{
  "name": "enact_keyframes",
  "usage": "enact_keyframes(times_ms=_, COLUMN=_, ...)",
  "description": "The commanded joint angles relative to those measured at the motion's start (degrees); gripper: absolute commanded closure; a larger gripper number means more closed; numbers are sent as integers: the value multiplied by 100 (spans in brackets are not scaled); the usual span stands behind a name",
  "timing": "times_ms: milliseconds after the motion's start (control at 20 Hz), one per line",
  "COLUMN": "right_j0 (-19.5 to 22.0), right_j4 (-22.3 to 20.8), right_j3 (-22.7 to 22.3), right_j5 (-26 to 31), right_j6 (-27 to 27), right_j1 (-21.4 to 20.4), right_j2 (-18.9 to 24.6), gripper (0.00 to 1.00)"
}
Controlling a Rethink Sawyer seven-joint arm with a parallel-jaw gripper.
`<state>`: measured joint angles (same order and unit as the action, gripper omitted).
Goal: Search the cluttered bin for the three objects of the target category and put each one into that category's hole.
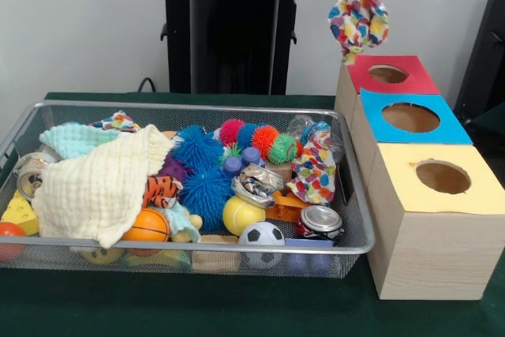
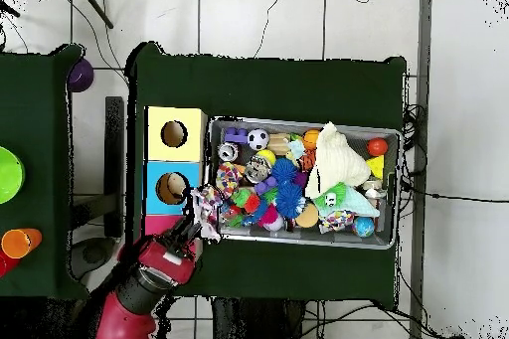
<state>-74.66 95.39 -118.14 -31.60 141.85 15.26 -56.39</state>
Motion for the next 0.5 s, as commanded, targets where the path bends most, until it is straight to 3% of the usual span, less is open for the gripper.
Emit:
enact_keyframes(times_ms=50, right_j0=92, right_j4=488, right_j3=1186, right_j5=-52, right_j6=-1966, right_j1=50, right_j2=983, gripper=100)
enact_keyframes(times_ms=500, right_j0=137, right_j4=565, right_j3=1216, right_j5=-180, right_j6=-2029, right_j1=-146, right_j2=1196, gripper=100)
